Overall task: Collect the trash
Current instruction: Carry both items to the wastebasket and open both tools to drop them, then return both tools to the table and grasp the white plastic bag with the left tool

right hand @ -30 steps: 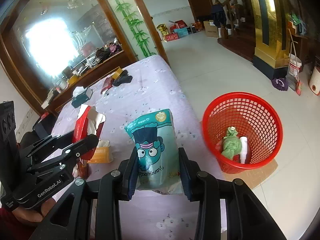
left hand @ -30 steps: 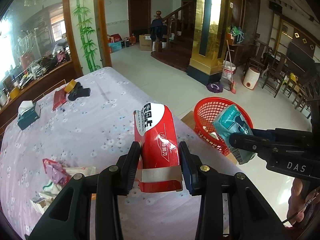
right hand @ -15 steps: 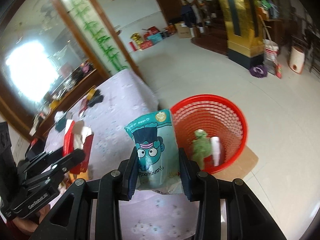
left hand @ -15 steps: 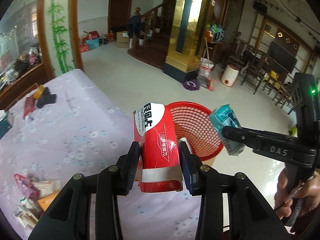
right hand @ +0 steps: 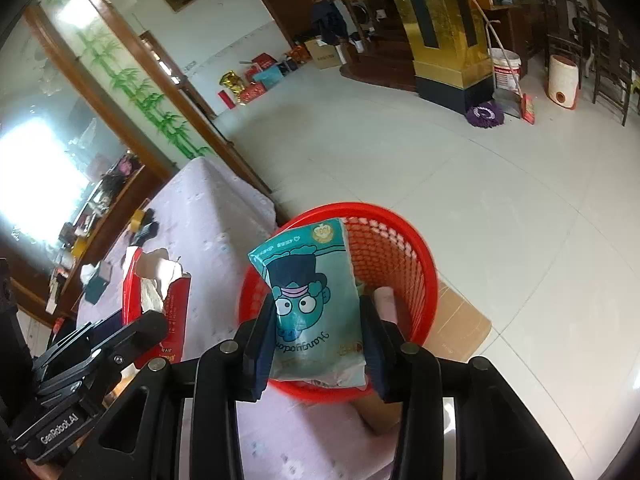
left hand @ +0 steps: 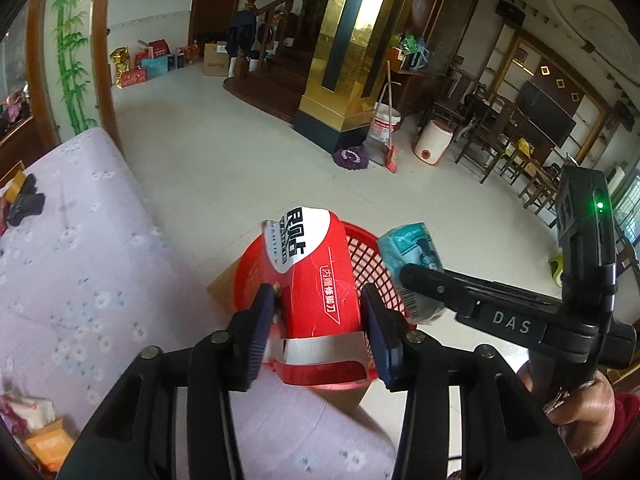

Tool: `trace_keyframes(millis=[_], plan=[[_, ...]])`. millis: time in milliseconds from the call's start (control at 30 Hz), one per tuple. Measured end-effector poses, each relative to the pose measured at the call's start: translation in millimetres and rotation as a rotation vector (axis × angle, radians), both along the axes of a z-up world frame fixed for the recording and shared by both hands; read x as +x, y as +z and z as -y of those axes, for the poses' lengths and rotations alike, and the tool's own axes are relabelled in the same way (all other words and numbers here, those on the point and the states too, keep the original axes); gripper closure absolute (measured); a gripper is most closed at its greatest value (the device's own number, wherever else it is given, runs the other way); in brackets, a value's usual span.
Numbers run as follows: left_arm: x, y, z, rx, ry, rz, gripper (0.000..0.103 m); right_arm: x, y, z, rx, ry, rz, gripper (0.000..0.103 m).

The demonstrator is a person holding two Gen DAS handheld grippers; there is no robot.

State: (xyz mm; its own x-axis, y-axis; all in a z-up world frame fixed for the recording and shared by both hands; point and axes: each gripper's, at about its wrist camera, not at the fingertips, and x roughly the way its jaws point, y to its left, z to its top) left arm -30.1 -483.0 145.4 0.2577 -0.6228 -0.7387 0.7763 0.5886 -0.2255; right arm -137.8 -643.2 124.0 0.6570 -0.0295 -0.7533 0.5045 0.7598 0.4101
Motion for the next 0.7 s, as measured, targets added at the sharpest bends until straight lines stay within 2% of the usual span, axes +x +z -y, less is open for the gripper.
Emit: trace_keyframes(millis=[67, 100, 233, 467, 700], plan=[[2, 0, 8, -0.002, 0.004, 0.008, 0.05, 7, -4, 10, 0.007, -0.009, 0.0, 0.053], [4, 1, 10, -0.008, 0.007, 0.003, 0.049, 10, -5, 12, 0.004, -0.009, -0.006, 0.048], [10, 4, 2, -0.034, 0.028, -0.016, 0.039, 14, -7, 23, 0.008, -0.018, -0.01, 0.047], [12, 9, -33, -0.035, 0.086, -0.013, 0.039, 12, 8, 13, -0.029, -0.009, 0.007, 0.046], [6, 12, -98, -0.027, 0.174, -0.004, 0.039, 14, 25, -33, -0.049, 0.071, 0.029, 0.034]])
